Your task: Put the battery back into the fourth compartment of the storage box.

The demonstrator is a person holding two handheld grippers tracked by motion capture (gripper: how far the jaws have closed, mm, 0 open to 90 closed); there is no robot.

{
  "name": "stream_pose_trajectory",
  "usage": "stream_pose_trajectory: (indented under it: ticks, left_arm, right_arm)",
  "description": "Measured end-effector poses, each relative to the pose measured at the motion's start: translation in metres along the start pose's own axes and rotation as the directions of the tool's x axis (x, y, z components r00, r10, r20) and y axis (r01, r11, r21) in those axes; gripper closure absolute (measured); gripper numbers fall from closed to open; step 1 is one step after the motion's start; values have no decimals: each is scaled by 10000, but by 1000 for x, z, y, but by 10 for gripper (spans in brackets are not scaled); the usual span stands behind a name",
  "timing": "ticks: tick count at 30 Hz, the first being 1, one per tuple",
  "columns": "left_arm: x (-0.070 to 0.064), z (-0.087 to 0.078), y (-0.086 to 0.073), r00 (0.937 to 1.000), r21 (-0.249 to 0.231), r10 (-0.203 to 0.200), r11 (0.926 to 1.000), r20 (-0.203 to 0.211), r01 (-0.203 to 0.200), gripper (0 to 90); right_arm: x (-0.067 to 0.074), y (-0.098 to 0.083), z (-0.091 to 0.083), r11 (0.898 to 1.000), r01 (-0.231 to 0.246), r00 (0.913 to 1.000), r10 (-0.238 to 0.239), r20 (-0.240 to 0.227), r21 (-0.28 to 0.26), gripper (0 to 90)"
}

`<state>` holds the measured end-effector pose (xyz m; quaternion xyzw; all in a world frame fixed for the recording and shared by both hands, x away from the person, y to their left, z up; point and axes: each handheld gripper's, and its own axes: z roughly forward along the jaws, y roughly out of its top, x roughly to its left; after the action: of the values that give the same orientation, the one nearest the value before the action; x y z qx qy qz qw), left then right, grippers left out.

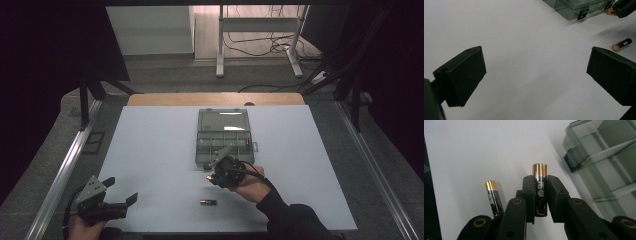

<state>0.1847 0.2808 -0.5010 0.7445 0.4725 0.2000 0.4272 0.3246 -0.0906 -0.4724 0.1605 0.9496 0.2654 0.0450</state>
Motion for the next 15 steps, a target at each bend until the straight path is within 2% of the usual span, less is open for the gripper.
stream_pose_trajectory:
  ticks: [15]
  left_arm:
    - [0,0,0,10000,8,-1,10000,-16,1,26]
  right_arm:
    - [-28,-3,-17,9963,-754,9953,777,583,-410,763]
